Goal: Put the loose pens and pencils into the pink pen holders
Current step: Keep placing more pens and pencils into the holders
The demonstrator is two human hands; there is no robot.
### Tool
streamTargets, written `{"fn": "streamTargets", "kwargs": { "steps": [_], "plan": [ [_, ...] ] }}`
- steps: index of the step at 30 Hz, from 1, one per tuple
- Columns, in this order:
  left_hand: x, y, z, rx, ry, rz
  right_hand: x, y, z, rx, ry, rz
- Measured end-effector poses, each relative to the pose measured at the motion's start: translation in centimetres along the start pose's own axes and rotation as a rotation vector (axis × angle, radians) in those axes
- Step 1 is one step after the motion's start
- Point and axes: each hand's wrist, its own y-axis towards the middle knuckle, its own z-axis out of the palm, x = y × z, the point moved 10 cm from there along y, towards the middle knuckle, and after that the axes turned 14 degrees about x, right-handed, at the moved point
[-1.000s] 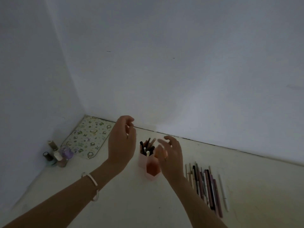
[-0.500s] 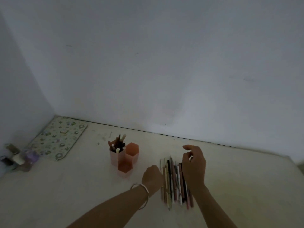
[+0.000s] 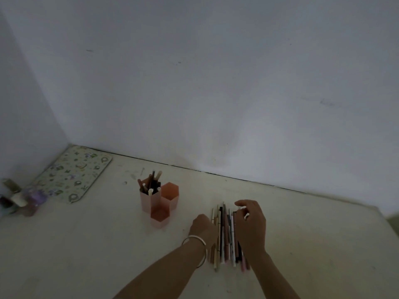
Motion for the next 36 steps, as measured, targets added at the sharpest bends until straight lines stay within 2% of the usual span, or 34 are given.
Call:
{"fn": "streamTargets", "kwargs": {
  "steps": [4, 11, 17, 20, 23, 26, 30, 36],
  "plan": [
    [-1.0, -1.0, 0.1, -0.112, 0.139, 0.018, -0.7, -0.5, 0.0, 0.011, -0.009, 0.023],
    [-1.5, -1.4, 1.5, -0.065, 0.168, -0.010, -1.0, -1.4, 0.7, 0.022, -0.012, 0.035],
    [-1.7, -1.4, -0.4, -0.018, 0.067, 0.116, -1.6, -1.3, 0.4, 0.000, 0.023, 0.075],
    [-4.4, -3.4, -5.4, -0.082, -0.087, 0.302, -1.7, -1.1, 0.9, 0.012, 0.027, 0.113],
    [-7.5, -7.7, -13.1, -0.229, -0.269, 0.608, -2.3, -0.8, 3.8, 0.186, -0.084, 0.206],
    [-8.7, -11.9, -19.6, -0.326, -0.336, 0.799, -2.9, -1.5, 7.4, 0.376, -0.173, 0.296],
    [-6.8, -14.1, -24.6, -0.455, -0.386, 0.812, -2.0, -2.7, 11.4, 0.480, -0.323, 0.251],
    [-3.3, -13.5, -26.3, -0.443, -0.463, 0.730, -1.1, -3.1, 15.4, 0.579, -0.516, 0.197]
  ]
}}
